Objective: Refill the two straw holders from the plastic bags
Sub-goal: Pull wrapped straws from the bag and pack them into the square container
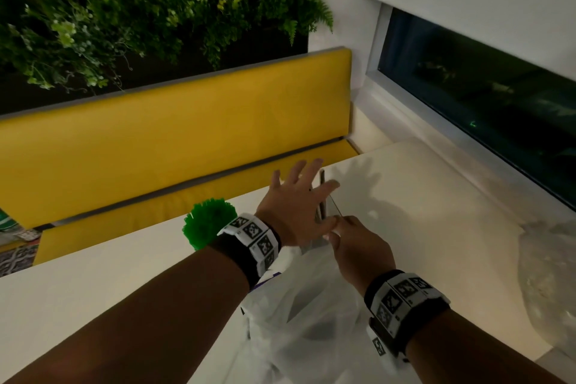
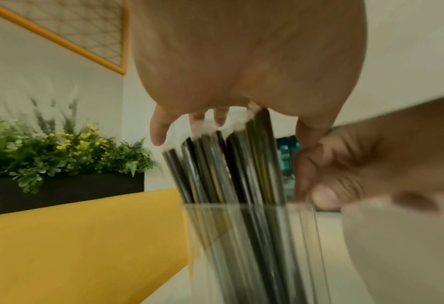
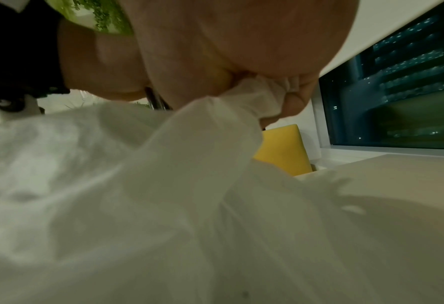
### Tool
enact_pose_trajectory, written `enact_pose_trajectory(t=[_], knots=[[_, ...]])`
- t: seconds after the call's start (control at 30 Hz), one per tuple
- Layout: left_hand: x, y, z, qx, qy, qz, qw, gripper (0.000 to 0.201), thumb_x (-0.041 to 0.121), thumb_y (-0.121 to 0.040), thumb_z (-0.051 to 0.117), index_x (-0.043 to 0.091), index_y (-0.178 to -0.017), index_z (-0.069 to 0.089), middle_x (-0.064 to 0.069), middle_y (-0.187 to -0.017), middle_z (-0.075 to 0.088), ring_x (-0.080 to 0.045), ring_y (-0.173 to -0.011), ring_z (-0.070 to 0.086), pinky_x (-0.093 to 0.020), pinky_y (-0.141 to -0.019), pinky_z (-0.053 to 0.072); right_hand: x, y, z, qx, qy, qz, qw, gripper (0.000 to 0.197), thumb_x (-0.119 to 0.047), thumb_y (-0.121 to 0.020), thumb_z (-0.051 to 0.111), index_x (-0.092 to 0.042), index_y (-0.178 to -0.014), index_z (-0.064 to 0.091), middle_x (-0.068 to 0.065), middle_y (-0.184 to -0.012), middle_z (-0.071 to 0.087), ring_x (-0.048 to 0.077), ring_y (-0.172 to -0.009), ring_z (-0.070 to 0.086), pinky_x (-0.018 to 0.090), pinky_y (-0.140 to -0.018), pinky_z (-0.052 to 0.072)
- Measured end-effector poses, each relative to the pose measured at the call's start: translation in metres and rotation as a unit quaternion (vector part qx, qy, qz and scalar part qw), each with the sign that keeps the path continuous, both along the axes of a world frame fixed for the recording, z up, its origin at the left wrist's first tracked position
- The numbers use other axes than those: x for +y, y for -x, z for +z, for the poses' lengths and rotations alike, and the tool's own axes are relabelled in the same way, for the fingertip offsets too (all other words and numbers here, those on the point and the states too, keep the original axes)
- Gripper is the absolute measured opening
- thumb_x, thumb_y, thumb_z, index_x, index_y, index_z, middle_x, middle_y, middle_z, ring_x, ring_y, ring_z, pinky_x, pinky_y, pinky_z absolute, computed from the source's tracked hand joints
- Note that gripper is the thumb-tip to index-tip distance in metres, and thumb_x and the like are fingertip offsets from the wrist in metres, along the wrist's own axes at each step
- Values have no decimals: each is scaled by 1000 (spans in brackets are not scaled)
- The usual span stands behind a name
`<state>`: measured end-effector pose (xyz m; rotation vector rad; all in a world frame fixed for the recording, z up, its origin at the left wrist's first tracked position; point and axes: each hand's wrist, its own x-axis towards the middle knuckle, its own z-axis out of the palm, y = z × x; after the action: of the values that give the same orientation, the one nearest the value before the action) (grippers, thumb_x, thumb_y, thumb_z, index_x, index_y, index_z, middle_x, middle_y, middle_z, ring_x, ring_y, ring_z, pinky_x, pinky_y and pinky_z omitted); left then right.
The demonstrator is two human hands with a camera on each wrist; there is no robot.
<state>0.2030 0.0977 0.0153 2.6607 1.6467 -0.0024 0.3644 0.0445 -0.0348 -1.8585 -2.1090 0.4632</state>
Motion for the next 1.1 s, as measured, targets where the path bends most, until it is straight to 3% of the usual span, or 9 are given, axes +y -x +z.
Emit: enact_pose_trajectory(t=[0.07,0.2,0.3,0.4,0.53,0.67,0.73,0.87,1.1], knots=[[2,-1,-8,27,10,-6,1000,66,71,-91,30,40,-149,28,1,-166,4,-32,-150,14,-64,-114,21,0,0,1,-9,-1,2,1000,18,-36,-100,42,-35,-109,56,-9,-104,56,16,-76,60,29,-61,42],[34,10,-7,0,8,45,999,54,55,-101,32,34,-150,29,0,-151,41,-32,-126,50,-46,-94,47,2,0,0,-2,5,3,1000,16,-38,-101,40,-29,-95,52,-7,-97,54,19,-69,57,36,-64,51],[38,10,-6,-50,60,59,995,54,62,-96,36,37,-145,33,-1,-141,47,-31,-123,52,-45,-90,50,3,-1,0,0,3,4,1000,14,-38,-100,41,-31,-94,52,-6,-97,56,18,-70,58,36,-65,52],[21,12,15,-193,4,98,976,70,78,-84,38,39,-142,38,-5,-146,41,-31,-130,47,-51,-99,46,1,-3,3,19,31,-8,999,17,-42,-99,43,-38,-110,55,-5,-116,57,17,-85,63,34,-73,52],[-61,20,42,-345,-158,-16,925,29,40,-95,54,16,-109,64,-3,-103,62,-18,-93,58,-31,-78,47,-20,-9,18,72,34,-22,997,58,-66,-88,47,-42,-140,37,-8,-140,42,14,-105,62,33,-80,53],[-148,7,-14,-272,135,-3,953,22,31,-101,44,24,-104,65,2,-100,68,-16,-90,60,-31,-80,48,-49,-16,22,48,133,1,990,96,-92,-56,48,-36,-135,49,-11,-127,57,14,-113,59,35,-92,50],[-170,1,-41,-259,220,62,938,26,34,-102,40,30,-115,62,4,-115,68,-16,-102,63,-31,-89,49,-60,-22,17,18,193,50,980,75,-74,-65,61,-32,-126,59,-12,-122,64,13,-111,60,32,-94,49],[-199,-17,-35,-207,243,64,946,33,29,-105,36,26,-129,60,-2,-129,64,-23,-117,58,-33,-104,41,-78,-21,14,12,193,129,973,26,-47,-86,64,-23,-74,64,-3,-73,60,10,-75,60,21,-63,42],[-216,-16,-68,-213,316,117,917,29,26,-101,45,23,-126,59,-13,-127,63,-34,-115,59,-37,-99,47,-121,10,37,232,249,114,933,18,-27,-99,56,-28,-82,60,-25,-67,64,-9,-62,56,10,-59,40]])
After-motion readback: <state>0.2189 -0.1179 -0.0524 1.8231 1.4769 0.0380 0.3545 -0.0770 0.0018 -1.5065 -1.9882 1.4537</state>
